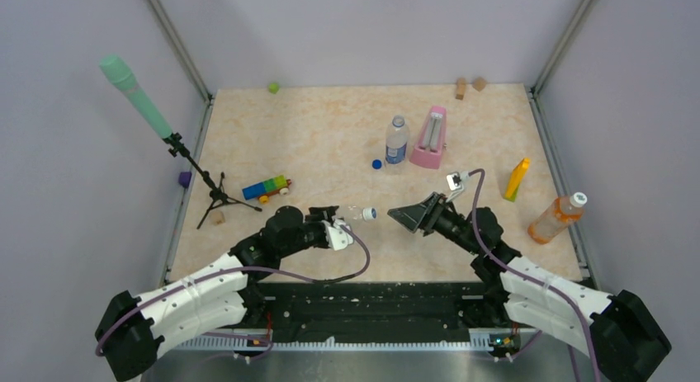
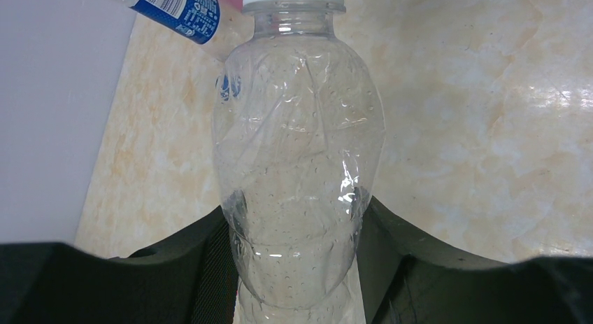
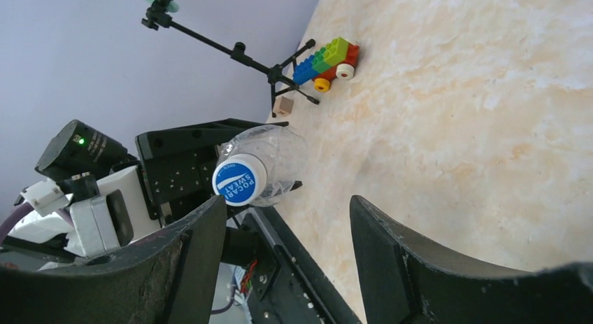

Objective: Unscrew the bottle caps
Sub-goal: Unscrew the bottle cap from the plastic bottle.

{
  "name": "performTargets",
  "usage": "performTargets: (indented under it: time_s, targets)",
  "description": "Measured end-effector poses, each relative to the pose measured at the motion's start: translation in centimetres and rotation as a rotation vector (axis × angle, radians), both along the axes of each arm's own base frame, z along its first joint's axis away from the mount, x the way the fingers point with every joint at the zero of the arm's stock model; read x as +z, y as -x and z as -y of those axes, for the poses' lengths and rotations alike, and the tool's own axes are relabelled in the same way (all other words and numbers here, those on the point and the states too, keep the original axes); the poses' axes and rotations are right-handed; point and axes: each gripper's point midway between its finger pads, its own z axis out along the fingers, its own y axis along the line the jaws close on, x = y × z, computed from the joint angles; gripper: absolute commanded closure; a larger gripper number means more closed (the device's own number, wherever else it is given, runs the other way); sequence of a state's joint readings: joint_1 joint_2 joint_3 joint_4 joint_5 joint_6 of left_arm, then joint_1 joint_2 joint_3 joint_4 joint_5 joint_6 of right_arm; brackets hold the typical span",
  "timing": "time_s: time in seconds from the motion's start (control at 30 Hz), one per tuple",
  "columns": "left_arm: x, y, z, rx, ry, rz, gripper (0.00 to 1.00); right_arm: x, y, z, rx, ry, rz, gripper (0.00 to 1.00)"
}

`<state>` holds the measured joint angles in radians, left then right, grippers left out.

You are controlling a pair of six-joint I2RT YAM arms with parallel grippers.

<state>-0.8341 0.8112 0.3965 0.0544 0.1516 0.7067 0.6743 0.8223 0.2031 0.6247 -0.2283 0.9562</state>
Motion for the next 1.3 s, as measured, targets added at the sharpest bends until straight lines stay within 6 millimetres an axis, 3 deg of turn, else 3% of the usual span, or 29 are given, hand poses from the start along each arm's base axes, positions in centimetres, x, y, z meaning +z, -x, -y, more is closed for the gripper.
performTargets:
  time_s: [0.4,1.03,1.3]
  targets:
    - [-0.1,0.3,0.3,-0.020,0.018,0.000,1.00,-1.0,0.1,0.0,-0.003,0.004,-0.071,0.35]
    - [-0.6,0.4,0.2,-0.033,0.006,0.009,1.00,-0.8,0.6,-0.3,0.027,-0.013,-0.090,0.34]
    - [-1.6,0.2,0.2,-0.034,-0.034,0.004,1.00,-0.2,0.7,-1.9,0.107,-0.037,-0.099,0.36]
